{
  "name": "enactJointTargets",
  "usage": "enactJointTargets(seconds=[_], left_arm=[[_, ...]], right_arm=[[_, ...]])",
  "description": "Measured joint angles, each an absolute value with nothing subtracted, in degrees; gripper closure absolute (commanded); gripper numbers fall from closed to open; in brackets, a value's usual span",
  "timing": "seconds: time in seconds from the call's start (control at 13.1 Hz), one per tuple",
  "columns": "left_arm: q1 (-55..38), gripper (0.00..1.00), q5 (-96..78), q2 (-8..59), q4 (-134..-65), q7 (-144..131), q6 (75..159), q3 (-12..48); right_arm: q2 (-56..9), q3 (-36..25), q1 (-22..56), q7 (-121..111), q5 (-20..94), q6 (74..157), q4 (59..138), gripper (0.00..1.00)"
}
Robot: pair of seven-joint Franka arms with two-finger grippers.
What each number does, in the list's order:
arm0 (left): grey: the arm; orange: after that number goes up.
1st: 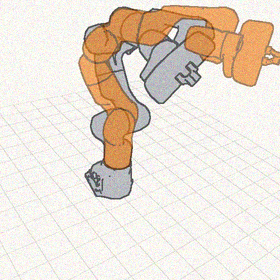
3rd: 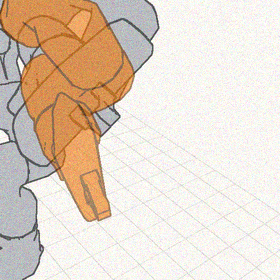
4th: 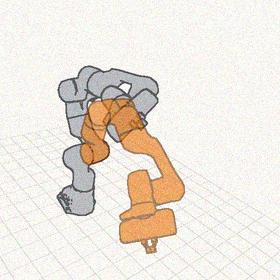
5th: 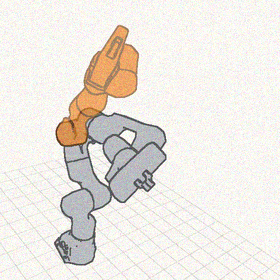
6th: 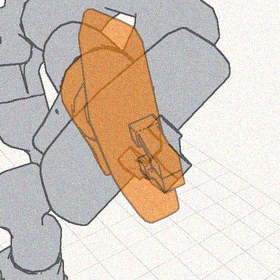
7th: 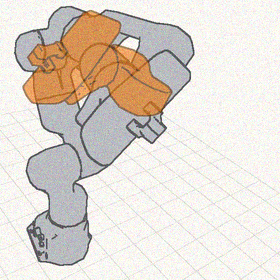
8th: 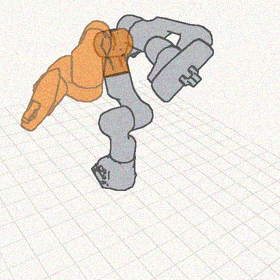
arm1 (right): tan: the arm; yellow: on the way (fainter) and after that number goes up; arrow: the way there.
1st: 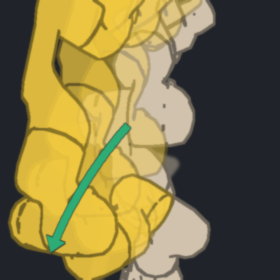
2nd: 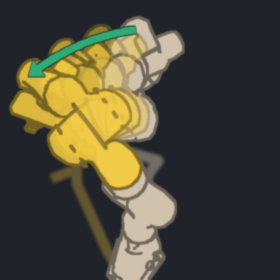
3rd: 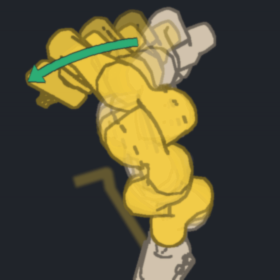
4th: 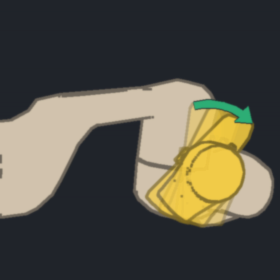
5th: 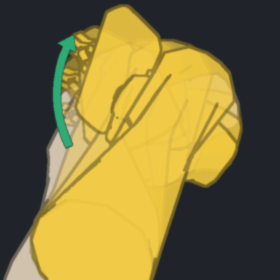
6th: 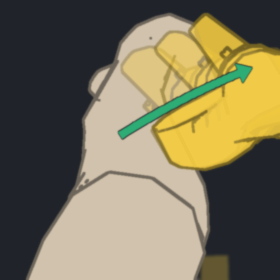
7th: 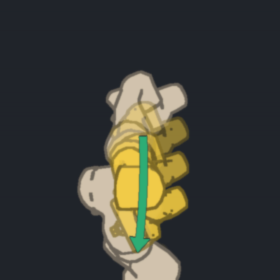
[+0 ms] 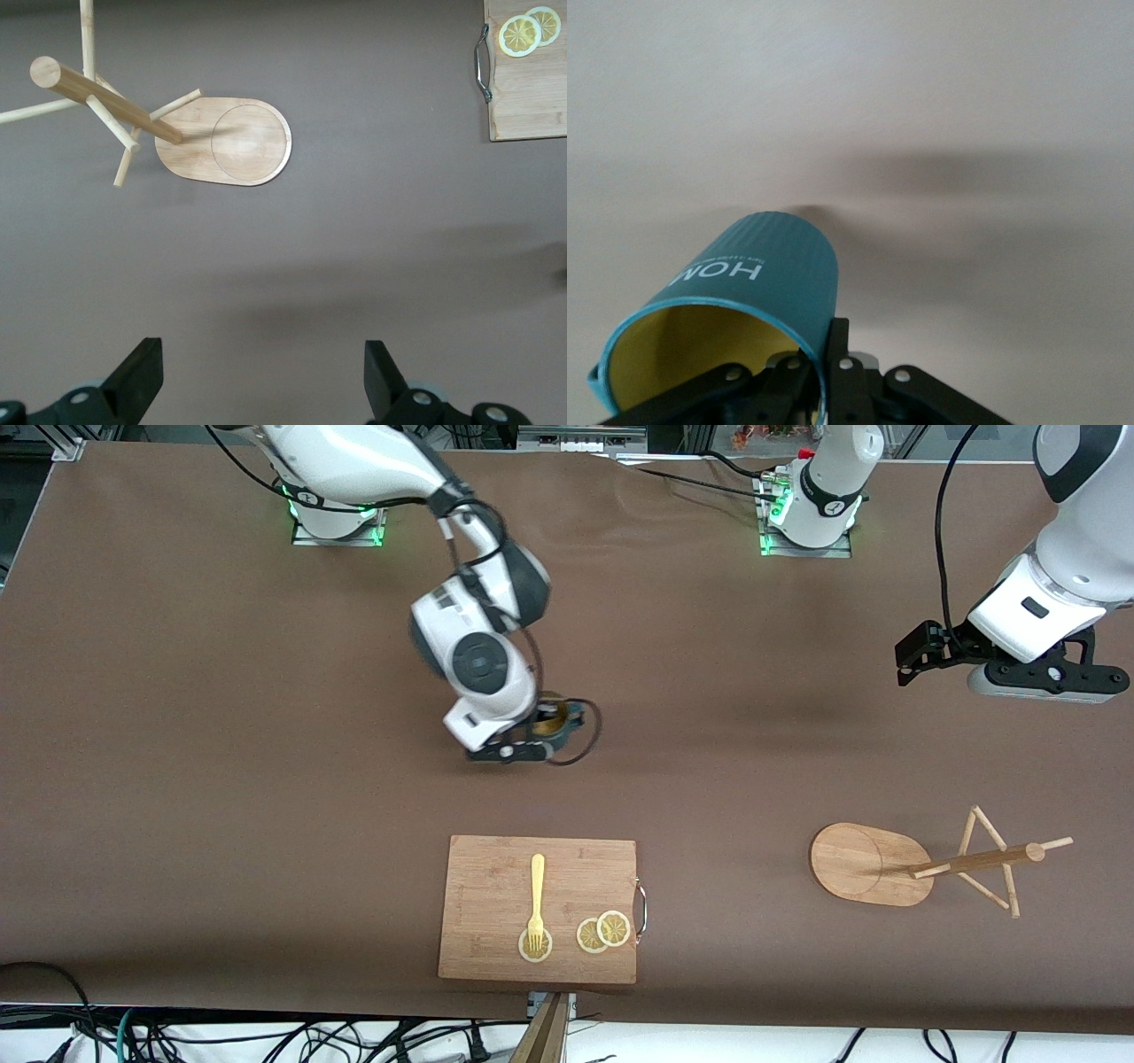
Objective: Pass cup and hang on rack
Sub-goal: 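Carry the teal mug with the right gripper toward the table middle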
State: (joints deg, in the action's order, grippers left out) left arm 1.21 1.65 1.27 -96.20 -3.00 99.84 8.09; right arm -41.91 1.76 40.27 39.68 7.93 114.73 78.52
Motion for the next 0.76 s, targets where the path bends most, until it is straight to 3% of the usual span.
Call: enactJointTargets(seconds=[0.38,0.76], left_arm=[[1.51,0.00,1.65,1.38,-96.32,-3.00,99.46,7.27],[1.48,0.00,1.65,3.67,-97.02,-3.01,97.18,7.57]], right_arm=[[-51.00,1.63,50.78,54.55,8.07,117.80,66.39,1.00],[-52.83,1.02,52.28,57.42,8.07,121.81,64.81,1.00]])
